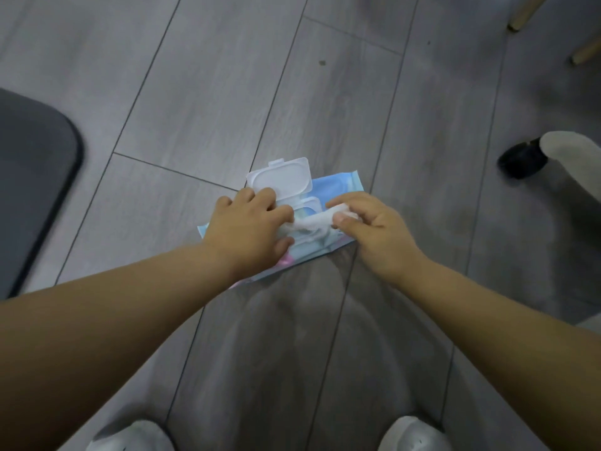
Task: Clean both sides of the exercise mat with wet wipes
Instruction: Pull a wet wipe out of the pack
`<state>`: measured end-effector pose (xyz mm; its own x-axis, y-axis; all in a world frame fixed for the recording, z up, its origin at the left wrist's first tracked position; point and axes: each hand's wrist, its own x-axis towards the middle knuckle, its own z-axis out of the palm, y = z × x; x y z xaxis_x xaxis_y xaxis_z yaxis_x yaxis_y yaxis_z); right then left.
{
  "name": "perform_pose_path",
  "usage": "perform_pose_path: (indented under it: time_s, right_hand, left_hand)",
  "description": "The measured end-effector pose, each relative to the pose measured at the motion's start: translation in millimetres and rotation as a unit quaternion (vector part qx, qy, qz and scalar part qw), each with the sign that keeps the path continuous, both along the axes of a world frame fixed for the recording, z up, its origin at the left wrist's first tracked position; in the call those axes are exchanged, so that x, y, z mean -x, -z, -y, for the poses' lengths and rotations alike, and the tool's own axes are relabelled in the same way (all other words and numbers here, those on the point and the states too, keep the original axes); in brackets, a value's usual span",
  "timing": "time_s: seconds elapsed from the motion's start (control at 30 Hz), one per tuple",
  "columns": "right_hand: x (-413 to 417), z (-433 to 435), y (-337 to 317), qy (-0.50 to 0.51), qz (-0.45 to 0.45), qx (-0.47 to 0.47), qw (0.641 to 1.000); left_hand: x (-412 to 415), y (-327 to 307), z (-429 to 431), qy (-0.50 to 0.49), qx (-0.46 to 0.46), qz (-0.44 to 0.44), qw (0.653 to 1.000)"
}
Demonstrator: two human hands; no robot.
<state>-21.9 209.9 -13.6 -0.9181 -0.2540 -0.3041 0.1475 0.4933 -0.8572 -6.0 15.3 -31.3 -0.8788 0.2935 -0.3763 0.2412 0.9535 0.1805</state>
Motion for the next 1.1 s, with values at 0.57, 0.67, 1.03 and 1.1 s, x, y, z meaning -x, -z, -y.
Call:
perform_pose_path:
  time_s: [0.57, 0.67, 1.03, 1.1]
  right_hand:
    - [12.5, 7.5, -31.3, -0.121, 0.045, -0.256, 0.958]
    - [13.2, 12.1, -23.0, -0.257, 0.043, -0.364, 0.894]
    - [9.4, 11.2, -7.9, -0.148, 0.018, -0.266, 0.952]
    - [10.9, 9.3, -6.1, -0.135, 0.011, -0.274, 0.952]
  left_hand:
    - [0.8, -7.0, 10.9, -0.01, 0.047, 0.002, 0.999]
    - [1.1, -9.4, 8.8, -0.01, 0.06, 0.002, 0.998]
    - [13.9, -4.6, -13.2, 0.014, -0.065, 0.036, 0.997]
    - [16.2, -1.3, -11.4, 0.017, -0.052, 0.027, 0.998]
